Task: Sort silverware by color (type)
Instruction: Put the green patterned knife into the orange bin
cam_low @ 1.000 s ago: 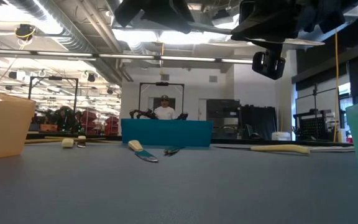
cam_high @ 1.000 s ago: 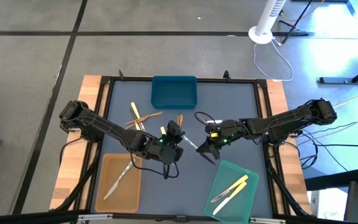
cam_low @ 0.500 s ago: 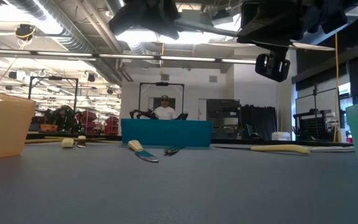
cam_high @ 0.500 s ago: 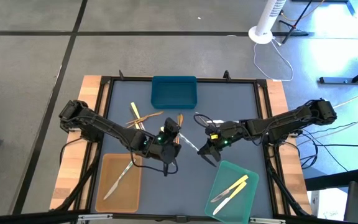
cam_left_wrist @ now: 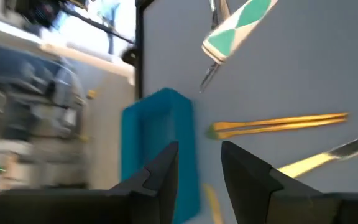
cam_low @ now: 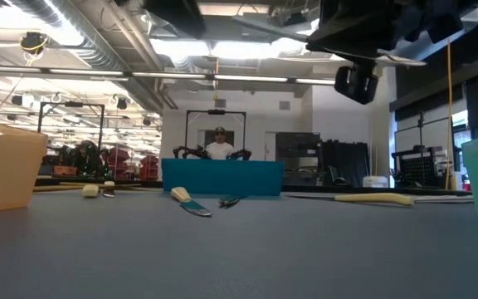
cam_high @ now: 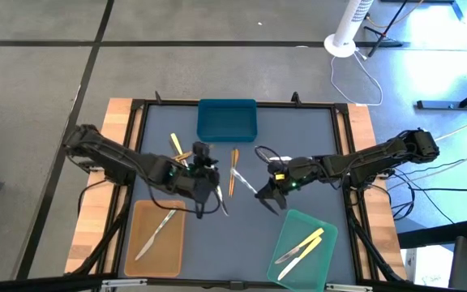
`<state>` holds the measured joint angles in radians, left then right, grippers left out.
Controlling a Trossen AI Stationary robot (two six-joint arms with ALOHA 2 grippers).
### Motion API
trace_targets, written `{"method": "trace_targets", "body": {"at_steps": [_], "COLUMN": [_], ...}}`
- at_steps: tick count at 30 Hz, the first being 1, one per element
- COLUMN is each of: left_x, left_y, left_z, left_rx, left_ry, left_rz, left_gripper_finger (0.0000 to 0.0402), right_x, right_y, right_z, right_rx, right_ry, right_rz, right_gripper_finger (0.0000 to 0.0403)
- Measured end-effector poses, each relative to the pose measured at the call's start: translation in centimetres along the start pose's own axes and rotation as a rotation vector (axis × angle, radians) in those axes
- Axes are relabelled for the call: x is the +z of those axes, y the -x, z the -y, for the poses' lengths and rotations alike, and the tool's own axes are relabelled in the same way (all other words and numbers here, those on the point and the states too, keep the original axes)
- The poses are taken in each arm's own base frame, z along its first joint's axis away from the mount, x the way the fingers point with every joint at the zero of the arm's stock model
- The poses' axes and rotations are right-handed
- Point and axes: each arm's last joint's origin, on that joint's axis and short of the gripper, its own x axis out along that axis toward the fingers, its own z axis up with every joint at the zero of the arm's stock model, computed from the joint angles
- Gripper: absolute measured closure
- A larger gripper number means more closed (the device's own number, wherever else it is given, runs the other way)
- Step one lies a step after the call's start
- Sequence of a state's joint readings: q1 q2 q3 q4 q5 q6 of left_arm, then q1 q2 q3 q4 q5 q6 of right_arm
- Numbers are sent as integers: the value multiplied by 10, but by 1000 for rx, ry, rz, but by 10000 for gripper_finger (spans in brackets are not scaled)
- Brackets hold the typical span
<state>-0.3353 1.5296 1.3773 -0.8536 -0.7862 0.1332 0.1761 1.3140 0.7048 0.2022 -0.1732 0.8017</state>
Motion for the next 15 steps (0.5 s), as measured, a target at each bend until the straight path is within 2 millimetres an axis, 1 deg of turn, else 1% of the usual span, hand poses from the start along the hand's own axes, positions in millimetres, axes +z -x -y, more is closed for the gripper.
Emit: {"method": "trace_targets", "body": {"at_steps": [3, 6, 9, 15], "left_x": [-7, -9, -5, 9], "left_y": [9, 15, 16, 13], "left_z": [-8, -12, -10, -3], "left_rx": [-87, -175, -225, -238], "left_ry": [142, 264, 332, 398], "left_rz": [-6, 7, 31, 122], "left_gripper_finger": [286, 286, 286, 286], "right_x": [3, 7, 11, 17], "right_y": [0, 0, 1, 2], "right_z": [-2, -3, -6, -9], "right_rx": [-5, -15, -28, -44], "right_ry": [44, 84, 141, 219], "right_rz": [53, 116, 187, 281], "right_gripper_finger": [403, 403, 403, 403]}}
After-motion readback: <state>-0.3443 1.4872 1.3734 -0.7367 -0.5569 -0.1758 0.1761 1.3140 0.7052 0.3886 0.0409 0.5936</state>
